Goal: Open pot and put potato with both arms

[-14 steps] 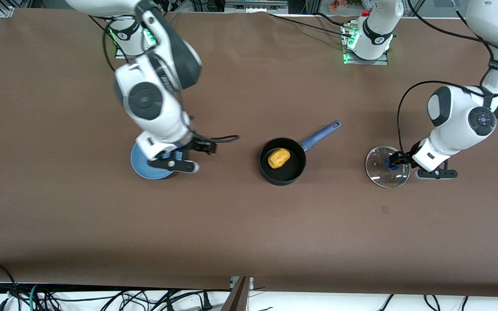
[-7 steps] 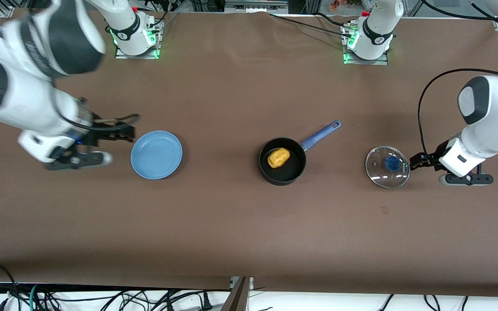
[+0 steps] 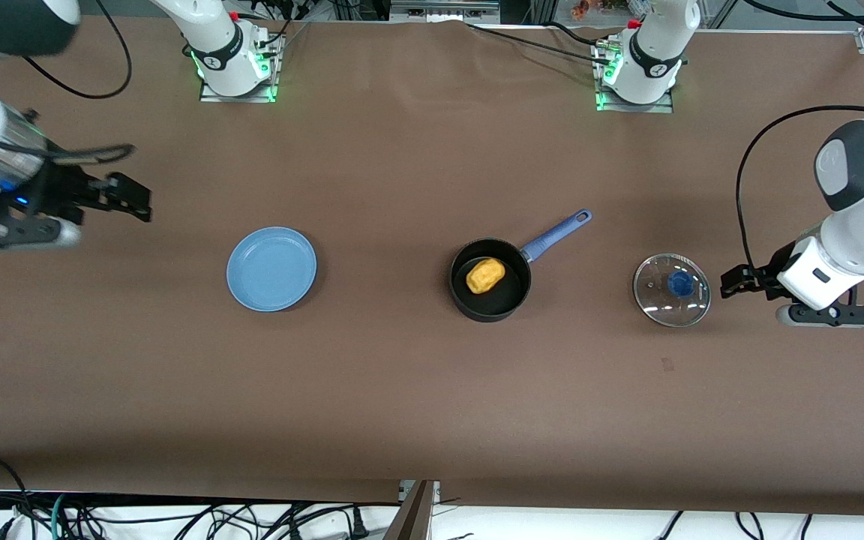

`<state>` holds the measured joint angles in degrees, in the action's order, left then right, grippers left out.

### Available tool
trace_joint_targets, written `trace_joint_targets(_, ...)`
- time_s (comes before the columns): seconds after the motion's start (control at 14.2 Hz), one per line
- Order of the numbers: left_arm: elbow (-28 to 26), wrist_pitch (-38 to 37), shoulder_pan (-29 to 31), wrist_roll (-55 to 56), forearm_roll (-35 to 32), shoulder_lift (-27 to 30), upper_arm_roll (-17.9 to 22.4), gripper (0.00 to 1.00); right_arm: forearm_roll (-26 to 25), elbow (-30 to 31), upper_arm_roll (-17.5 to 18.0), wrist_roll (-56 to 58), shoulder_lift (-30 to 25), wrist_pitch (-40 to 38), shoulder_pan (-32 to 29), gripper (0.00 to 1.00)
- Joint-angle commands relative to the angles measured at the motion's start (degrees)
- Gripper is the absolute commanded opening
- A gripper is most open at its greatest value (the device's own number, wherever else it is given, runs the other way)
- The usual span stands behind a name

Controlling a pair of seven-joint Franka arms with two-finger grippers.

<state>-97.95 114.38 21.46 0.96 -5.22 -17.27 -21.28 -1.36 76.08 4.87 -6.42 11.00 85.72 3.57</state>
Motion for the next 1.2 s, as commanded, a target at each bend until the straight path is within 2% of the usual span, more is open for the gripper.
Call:
trace_joint_targets(0.0, 7.1, -7.1, -2.2, 1.5, 1.3, -0.9, 0.1, 0.84, -0.8, 4.6, 0.5, 3.3, -4.1, 1.3, -1.8, 1.00)
trace_joint_targets(0.28, 12.8, -14.9, -4.8, 5.1, 1.3, -1.1, 0.2, 0.86, -0.7, 5.6, 0.0, 7.1, -4.7, 0.7, -2.3, 1.00)
trace_joint_targets(0.49, 19.1, -23.0, -6.4, 5.1, 1.0, -2.2, 0.5, 0.87, -0.2, 4.8, -2.6, 11.0, -3.5, 0.4, -2.3, 1.00)
trace_joint_targets(0.63, 21.6, -26.6, -6.6, 5.1, -1.5, -2.2, 0.1, 0.87, -0.6, 4.8, -2.6, 10.6, -3.5, 0.4, -2.1, 1.00)
trace_joint_targets(1.05, 25.8, -30.5, -7.0, 4.9, -2.0, -1.6, 0.0, 0.91, -0.8, 4.8, -2.6, 10.5, -3.1, 0.5, -2.2, 1.00)
trace_joint_targets(1.12, 25.9, -30.7, -6.9, 4.9, -2.0, -1.5, 0.0, 0.95, -0.9, 4.8, -2.6, 10.5, -3.0, 0.6, -2.1, 1.00)
